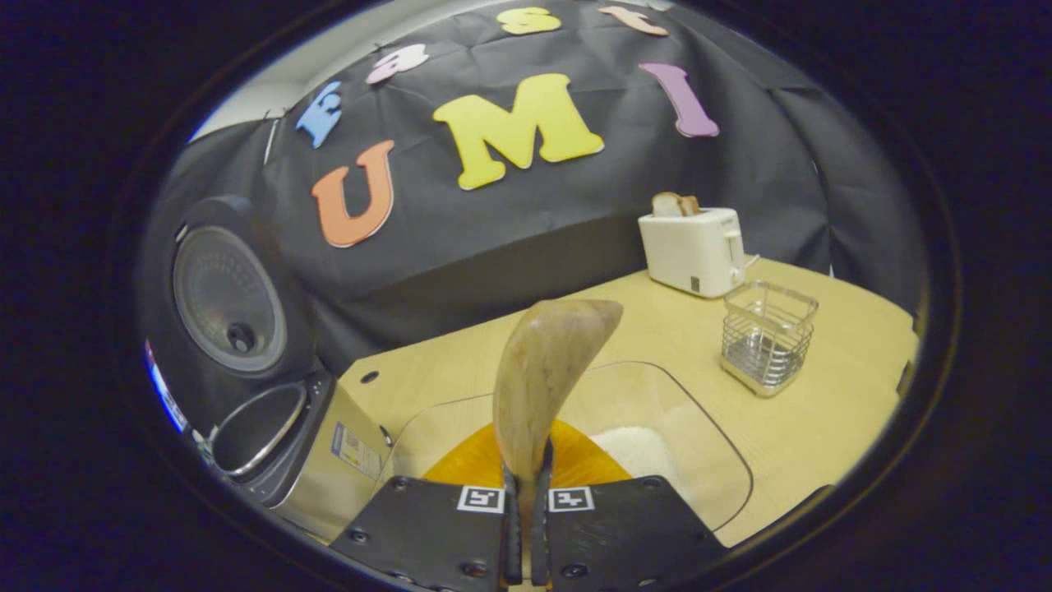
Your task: Close the left gripper, press the button to open the rice cooker; take a wooden spoon from the chopstick holder with the right hand, scoop a spoonful of rice and pour it into the rice cooker, then put the wooden spoon back into the chopstick holder.
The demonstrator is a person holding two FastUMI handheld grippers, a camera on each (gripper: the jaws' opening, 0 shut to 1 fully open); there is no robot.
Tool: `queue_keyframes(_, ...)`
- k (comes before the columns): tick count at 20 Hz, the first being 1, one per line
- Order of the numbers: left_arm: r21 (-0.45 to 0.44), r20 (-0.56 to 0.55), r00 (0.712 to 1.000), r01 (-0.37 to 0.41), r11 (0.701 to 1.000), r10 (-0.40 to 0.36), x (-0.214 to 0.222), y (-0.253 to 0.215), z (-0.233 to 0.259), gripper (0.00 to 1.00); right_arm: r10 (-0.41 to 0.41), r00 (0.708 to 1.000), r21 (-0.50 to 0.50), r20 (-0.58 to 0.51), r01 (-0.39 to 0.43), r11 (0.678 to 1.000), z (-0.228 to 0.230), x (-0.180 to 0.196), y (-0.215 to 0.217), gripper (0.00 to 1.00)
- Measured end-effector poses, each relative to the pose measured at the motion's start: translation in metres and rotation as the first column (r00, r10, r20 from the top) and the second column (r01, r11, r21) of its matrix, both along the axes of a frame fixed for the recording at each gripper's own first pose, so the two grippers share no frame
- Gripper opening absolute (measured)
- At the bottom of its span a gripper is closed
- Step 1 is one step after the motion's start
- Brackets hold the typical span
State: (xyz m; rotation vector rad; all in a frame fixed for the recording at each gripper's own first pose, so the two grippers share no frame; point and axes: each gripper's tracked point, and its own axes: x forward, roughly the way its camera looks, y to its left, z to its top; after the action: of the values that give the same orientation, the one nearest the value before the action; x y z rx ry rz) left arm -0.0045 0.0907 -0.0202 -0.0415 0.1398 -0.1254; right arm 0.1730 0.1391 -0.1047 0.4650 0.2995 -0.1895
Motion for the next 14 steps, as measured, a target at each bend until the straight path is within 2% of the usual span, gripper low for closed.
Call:
queue_keyframes(10, 0.001, -0.015, 1.000, 0.007, 1.000, -0.007, 0.002, -0.005, -0.004, 0.97, 0.057, 0.998, 0.206, 0.011, -0.059, 0.977, 0.002, 0.000, 0.010, 0.05)
queue_keyframes(12, 0.001, -0.015, 1.000, 0.007, 1.000, -0.007, 0.003, -0.004, -0.004, 0.96, 0.065, 0.997, 0.295, 0.032, -0.072, 0.953, 0.005, 0.000, 0.011, 0.05)
queue_keyframes(14, -0.001, -0.021, 1.000, 0.007, 1.000, -0.007, 0.003, -0.003, -0.007, 0.97, 0.059, 0.997, 0.400, 0.054, -0.076, 0.914, 0.010, -0.001, 0.012, 0.05)
